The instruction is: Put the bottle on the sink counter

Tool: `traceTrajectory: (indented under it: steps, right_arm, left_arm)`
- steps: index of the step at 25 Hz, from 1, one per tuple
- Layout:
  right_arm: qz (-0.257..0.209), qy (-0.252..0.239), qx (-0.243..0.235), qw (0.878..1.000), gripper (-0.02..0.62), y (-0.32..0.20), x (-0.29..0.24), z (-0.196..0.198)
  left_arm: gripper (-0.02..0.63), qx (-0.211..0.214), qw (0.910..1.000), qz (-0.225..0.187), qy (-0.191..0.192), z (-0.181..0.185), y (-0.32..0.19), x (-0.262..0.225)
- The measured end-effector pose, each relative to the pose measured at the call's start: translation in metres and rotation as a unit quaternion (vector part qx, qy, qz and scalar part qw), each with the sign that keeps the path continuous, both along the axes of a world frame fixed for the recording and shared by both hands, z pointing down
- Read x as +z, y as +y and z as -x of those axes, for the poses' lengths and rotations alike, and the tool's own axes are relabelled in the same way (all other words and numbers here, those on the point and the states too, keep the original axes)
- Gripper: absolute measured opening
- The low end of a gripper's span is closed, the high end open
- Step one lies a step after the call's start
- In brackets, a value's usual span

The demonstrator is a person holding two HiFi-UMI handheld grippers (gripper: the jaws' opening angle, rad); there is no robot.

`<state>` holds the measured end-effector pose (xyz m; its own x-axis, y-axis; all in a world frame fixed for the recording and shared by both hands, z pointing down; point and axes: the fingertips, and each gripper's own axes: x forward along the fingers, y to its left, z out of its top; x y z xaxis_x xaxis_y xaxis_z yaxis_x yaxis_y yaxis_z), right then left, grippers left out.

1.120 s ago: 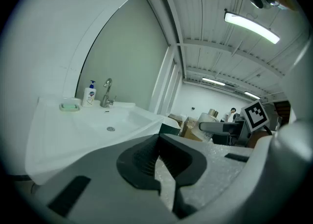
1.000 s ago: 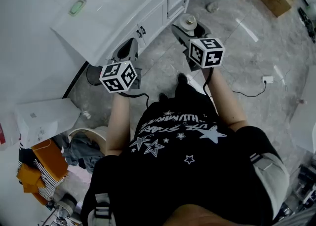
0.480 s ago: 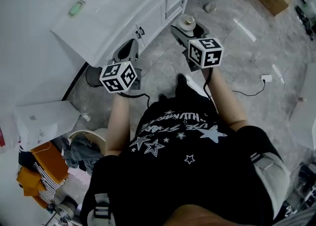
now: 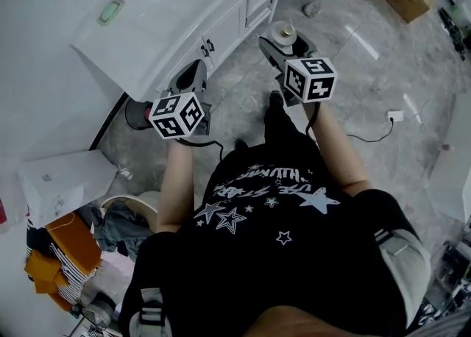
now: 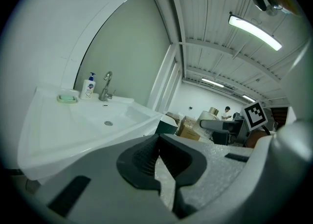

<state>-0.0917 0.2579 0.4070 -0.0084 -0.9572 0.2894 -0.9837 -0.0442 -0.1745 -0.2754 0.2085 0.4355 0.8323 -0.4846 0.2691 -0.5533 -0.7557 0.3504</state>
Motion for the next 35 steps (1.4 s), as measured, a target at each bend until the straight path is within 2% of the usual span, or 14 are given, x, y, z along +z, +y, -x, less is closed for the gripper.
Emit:
traceTrajectory:
  steps: [5,9,19,25,35]
  right_arm:
    - [-0.002,-0.005,0.002,1.0,0.318,-0.022,0.003,-0.029]
    - [-0.008,-0.01,-0.009,1.0,0.318,-0.062,0.007,-0.064]
    - [-0.002,-0.009,-0.058,0.998,0.318,-0.187,0.013,-0.186]
    - [0.005,-0.013,-0.103,0.995,0.318,-0.249,0.014,-0.244]
    - [0.017,-0.016,-0.165,0.986,0.318,-0.321,0.021,-0.289]
  left_arm:
    - [0.009,0.001,1.0,-0.003,-0.006,-0.024,-0.022,0.002]
    - [0.009,-0.013,0.9998,-0.01,-0.014,-0.053,-0.057,0.003]
    - [0.009,-0.07,0.9969,-0.005,-0.035,-0.16,-0.157,0.005]
    - [0.009,-0.11,0.993,-0.004,-0.042,-0.217,-0.204,-0.002]
    - [0.009,-0.17,0.9844,-0.007,-0.045,-0.262,-0.257,-0.012]
